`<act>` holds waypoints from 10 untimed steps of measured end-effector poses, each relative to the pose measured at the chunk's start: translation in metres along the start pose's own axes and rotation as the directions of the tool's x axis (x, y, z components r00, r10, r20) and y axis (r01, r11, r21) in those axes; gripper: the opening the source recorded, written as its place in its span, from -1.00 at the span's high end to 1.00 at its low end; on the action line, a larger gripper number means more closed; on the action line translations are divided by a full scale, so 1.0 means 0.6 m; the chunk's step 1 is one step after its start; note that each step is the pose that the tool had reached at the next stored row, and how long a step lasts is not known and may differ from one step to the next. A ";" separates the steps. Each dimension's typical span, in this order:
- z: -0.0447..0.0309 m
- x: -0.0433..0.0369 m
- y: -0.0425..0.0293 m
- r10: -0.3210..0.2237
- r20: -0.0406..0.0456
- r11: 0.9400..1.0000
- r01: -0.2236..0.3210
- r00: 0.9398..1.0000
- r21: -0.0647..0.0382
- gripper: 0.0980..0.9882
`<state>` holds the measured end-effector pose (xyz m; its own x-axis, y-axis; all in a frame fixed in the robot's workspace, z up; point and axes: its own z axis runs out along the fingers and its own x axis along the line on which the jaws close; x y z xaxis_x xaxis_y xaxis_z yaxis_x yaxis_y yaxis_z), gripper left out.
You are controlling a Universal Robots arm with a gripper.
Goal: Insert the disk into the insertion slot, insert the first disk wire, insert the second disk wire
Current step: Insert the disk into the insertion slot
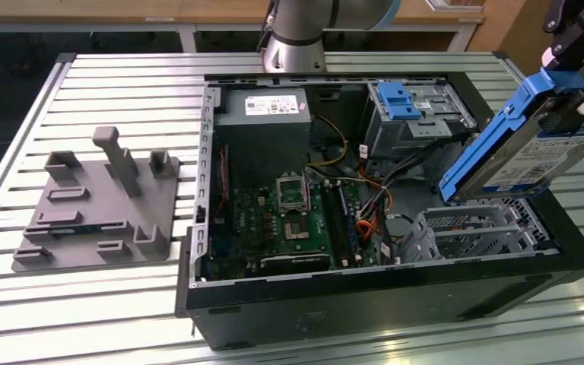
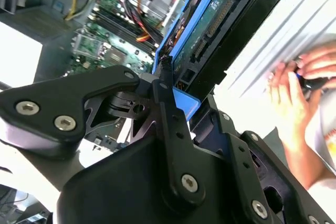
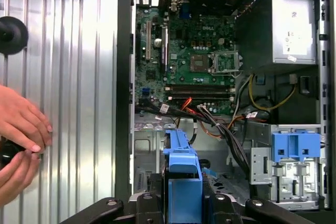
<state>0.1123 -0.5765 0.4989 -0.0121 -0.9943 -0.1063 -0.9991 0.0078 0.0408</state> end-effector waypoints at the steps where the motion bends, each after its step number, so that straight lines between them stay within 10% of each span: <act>1: 0.000 0.000 0.000 -0.001 0.003 1.000 0.001 1.000 0.000 0.40; 10: 0.000 0.000 -0.005 -0.001 0.004 1.000 0.001 1.000 0.000 0.40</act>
<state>0.1153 -0.5767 0.4986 -0.0114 -0.9939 -0.1100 -0.9991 0.0069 0.0408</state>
